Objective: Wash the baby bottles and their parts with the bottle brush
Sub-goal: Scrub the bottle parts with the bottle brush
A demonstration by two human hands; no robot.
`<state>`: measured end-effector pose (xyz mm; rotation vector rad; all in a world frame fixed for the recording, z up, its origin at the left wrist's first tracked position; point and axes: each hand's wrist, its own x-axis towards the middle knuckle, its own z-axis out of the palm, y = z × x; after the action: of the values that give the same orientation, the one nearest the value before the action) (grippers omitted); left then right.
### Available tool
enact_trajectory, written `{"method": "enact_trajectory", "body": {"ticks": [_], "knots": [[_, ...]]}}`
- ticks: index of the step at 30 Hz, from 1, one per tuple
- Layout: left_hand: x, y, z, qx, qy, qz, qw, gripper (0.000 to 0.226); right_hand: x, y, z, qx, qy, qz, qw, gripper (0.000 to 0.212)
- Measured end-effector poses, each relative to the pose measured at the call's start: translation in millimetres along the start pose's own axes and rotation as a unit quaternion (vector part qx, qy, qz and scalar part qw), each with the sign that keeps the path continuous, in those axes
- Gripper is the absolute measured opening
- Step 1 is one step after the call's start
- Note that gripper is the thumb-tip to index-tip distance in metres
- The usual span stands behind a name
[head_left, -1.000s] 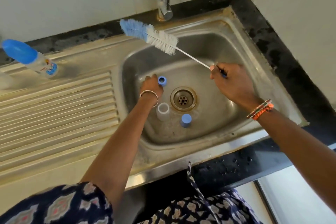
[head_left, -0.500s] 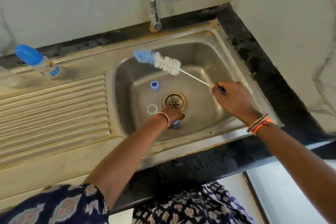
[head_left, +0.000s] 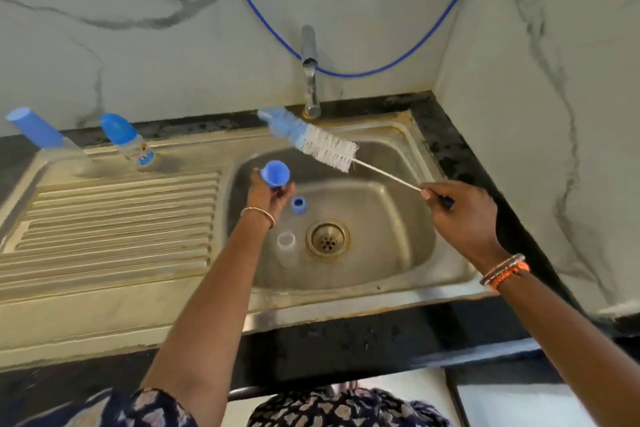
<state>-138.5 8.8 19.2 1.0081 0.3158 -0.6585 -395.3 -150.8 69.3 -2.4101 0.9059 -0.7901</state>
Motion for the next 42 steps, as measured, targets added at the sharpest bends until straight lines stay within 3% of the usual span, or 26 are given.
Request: {"method": "enact_trajectory", "body": {"ticks": [2,8,17,23,29,35,39,42], "knots": [[-10.3,30.6,5.5,-0.091,0.012,0.032,0.995,0.036,4.5,-5.6,-3.1,0.033,0.018,-0.024,0.999,0.015],[-35.3,97.8,21.0,-0.151,0.03,0.11,0.982,0.033,13.5,-10.5,4.4,0.042,0.077,-0.138,0.987,0.013],[-41.0,123.6,17.5,-0.061,0.08,0.151,0.983,0.032,32.2,-18.0,8.2,-0.054,0.191,-0.274,0.941,0.018],[-40.5,123.9,14.7,-0.075,0.092,0.107,0.987,0.029,28.9,-13.7,12.0,-0.048,0.202,-0.273,0.939,0.019],[-37.3,128.1,16.0,-0.092,0.071,0.105,0.988,0.026,31.5,-13.1,10.0,-0.079,0.179,-0.255,0.947,0.022],[-31.9,137.9,11.6,-0.09,0.065,0.117,0.987,0.027,32.2,-13.8,10.5,-0.031,0.158,-0.213,0.964,0.023],[-32.4,142.2,5.0,-0.058,0.083,0.135,0.986,0.03,26.9,-17.6,10.6,-0.032,0.162,-0.195,0.967,0.033],[-30.0,136.8,5.9,0.01,0.089,0.154,0.984,0.026,26.8,-20.0,11.4,-0.08,0.176,-0.243,0.951,0.032]]}}
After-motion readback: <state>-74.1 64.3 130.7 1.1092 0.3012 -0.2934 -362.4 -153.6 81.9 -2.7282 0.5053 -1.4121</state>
